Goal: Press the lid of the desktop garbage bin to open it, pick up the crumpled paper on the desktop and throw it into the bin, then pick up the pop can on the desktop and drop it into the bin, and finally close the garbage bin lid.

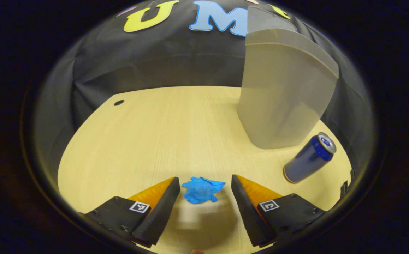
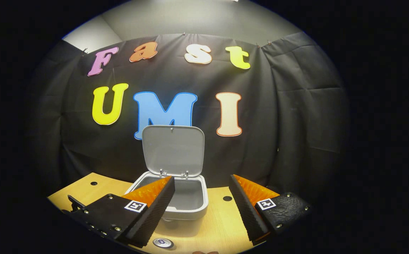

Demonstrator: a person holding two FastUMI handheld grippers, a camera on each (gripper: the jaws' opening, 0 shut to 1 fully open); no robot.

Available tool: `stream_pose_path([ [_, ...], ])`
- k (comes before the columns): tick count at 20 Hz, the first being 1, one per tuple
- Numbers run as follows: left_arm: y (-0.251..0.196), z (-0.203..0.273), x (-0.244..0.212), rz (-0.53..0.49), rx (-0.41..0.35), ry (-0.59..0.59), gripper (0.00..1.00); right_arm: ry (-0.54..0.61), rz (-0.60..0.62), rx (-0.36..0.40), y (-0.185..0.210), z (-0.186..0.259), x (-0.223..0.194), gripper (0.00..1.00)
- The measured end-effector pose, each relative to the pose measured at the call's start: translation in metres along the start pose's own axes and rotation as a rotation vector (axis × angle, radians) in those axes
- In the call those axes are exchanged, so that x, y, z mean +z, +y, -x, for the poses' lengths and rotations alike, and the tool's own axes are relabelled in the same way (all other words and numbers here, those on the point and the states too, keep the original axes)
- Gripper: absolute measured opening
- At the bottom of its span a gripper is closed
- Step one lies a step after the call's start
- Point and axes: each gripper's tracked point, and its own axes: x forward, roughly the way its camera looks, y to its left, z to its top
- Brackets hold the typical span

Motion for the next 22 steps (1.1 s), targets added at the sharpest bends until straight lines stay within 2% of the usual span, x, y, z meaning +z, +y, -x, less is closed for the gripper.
stream_pose_path([
  [7, 0.014, -0.010, -0.019, 0.002, 0.028, 0.049, 0.97, 0.010, -0.003, -0.015, -0.006, 0.000, -0.004, 0.98],
  [11, 0.017, -0.012, -0.019, -0.021, 0.054, 0.031, 0.93, 0.019, 0.003, -0.008, -0.004, 0.001, -0.007, 0.98],
  [14, 0.013, -0.015, -0.021, -0.042, 0.065, 0.017, 0.95, 0.031, 0.003, -0.005, -0.004, 0.002, -0.012, 0.98],
  [17, 0.013, -0.017, -0.015, -0.053, 0.072, 0.009, 0.93, 0.047, 0.005, -0.005, -0.006, 0.004, -0.018, 0.98],
  [18, 0.012, -0.016, -0.013, -0.059, 0.070, 0.012, 0.76, 0.051, 0.004, -0.005, -0.007, 0.004, -0.018, 0.98],
  [20, 0.008, -0.018, -0.013, -0.067, 0.065, 0.014, 0.60, 0.053, 0.004, -0.004, -0.008, 0.005, -0.020, 0.98],
  [21, 0.006, -0.019, -0.012, -0.069, 0.066, 0.014, 0.56, 0.053, 0.005, -0.004, -0.008, 0.005, -0.020, 0.98],
  [22, 0.006, -0.018, -0.012, -0.071, 0.069, 0.016, 0.46, 0.053, 0.007, -0.003, -0.007, 0.005, -0.019, 0.98],
])
